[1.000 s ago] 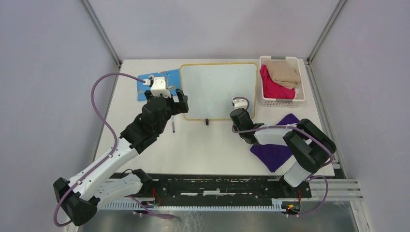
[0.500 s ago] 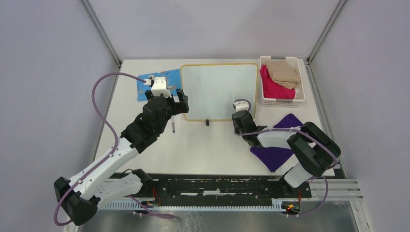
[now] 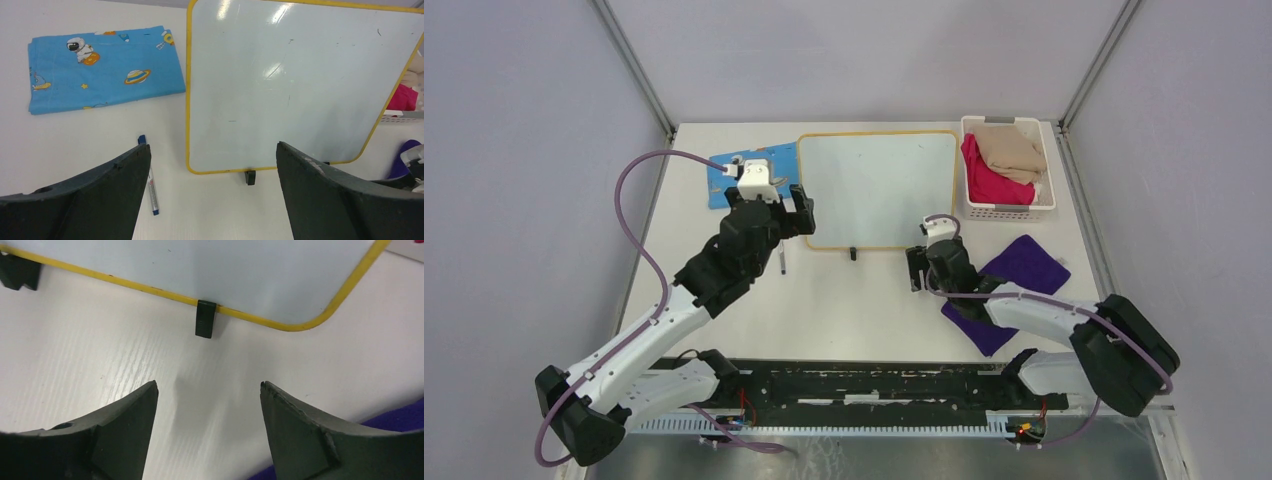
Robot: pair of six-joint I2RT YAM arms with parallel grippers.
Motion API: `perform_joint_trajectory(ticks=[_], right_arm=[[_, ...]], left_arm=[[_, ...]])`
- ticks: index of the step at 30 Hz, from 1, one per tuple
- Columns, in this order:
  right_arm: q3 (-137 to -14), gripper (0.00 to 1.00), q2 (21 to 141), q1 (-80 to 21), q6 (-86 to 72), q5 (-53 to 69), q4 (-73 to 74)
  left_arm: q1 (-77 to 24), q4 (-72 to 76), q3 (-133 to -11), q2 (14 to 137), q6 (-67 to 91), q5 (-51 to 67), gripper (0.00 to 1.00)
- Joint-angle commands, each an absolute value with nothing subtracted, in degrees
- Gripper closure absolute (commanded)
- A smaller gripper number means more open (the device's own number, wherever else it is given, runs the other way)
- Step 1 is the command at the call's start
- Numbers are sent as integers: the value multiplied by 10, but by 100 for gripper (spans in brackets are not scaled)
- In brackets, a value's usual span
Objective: Write a sentence on the whiteboard
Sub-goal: Adjust the whiteboard stand at the center of the board, then open the whiteboard marker at the center of the board.
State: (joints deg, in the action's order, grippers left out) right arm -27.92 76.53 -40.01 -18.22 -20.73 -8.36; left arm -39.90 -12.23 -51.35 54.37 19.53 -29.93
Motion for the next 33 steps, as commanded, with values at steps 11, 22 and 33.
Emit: perform_joint_trajectory(ticks=[11, 22, 33], right_arm=[[-250, 20, 517, -401, -134, -133, -36], [-214, 21, 429, -401, -127, -120, -120], [-231, 21, 407, -401, -133, -102, -103]], left_arm=[[-416, -226, -548, 538, 275, -430, 0], [-357, -272, -459, 554, 347, -357, 0], [-173, -271, -518, 764, 318, -95, 4]])
